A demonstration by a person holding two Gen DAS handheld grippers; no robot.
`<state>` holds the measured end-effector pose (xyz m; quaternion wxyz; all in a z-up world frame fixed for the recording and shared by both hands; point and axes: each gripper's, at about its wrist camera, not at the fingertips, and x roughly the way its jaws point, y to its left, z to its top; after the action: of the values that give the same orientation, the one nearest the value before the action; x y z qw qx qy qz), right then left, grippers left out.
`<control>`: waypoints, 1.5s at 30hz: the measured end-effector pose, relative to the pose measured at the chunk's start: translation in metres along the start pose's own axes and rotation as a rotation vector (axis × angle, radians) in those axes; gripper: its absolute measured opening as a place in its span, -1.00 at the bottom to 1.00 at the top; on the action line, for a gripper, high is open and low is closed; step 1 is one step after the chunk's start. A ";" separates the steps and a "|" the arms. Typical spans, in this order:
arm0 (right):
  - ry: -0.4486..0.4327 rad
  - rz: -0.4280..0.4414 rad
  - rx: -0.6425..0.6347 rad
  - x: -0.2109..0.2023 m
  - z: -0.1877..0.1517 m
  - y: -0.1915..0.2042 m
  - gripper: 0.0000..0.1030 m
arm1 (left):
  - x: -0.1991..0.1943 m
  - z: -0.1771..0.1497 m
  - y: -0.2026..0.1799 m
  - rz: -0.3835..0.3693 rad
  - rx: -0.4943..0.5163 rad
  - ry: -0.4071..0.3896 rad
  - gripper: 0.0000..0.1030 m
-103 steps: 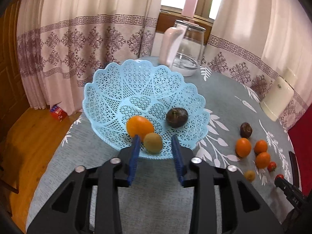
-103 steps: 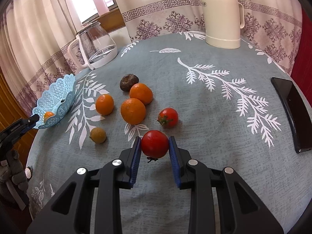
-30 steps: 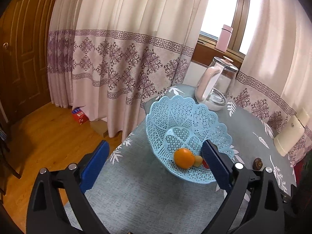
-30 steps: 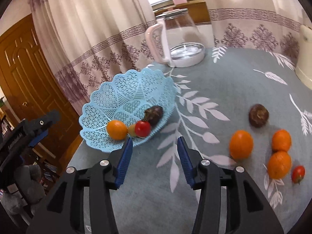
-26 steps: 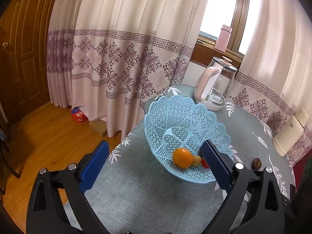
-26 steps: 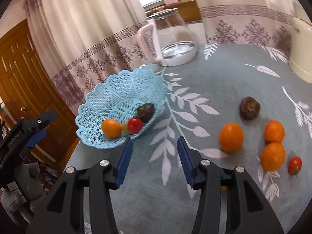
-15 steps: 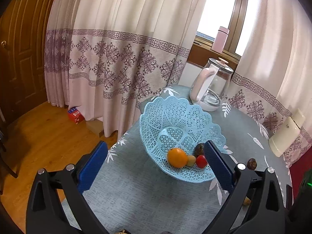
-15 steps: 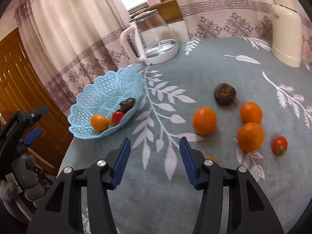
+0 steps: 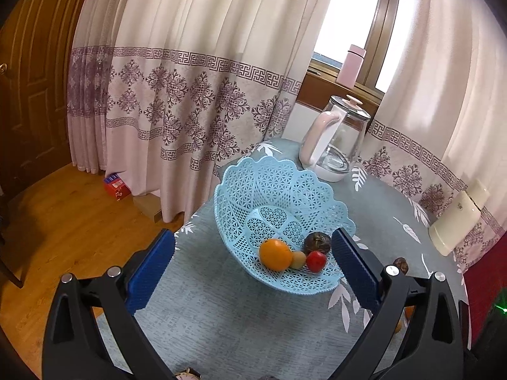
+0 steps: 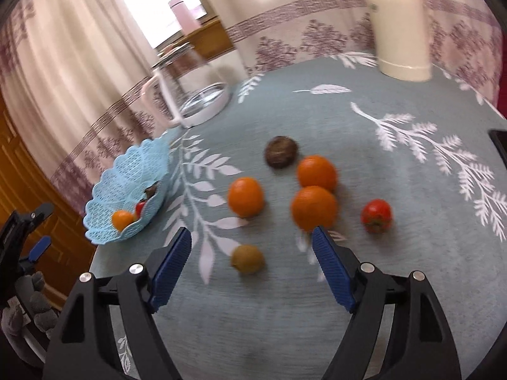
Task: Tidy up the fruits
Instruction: 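Withdraw both open tools from the basket toward the remaining fruit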
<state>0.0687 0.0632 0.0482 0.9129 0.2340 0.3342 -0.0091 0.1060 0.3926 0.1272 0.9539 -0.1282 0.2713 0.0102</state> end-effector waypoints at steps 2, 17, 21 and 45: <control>-0.003 -0.012 0.028 -0.002 0.000 -0.010 0.52 | 0.000 -0.001 -0.001 -0.004 0.001 0.001 0.94; -0.043 -0.091 0.125 -0.017 -0.002 -0.058 0.52 | 0.000 -0.004 -0.012 -0.025 0.034 0.009 0.94; -0.048 -0.110 0.138 -0.020 -0.001 -0.066 0.52 | -0.001 -0.005 -0.015 -0.030 0.046 0.011 0.94; -0.030 -0.146 0.077 -0.018 0.001 -0.073 0.42 | 0.005 -0.033 -0.068 -0.103 0.185 0.062 0.94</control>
<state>0.0427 -0.0051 0.0290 0.9050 0.2437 0.3363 -0.0920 0.0991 0.3181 0.1139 0.9521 -0.0533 0.2934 -0.0678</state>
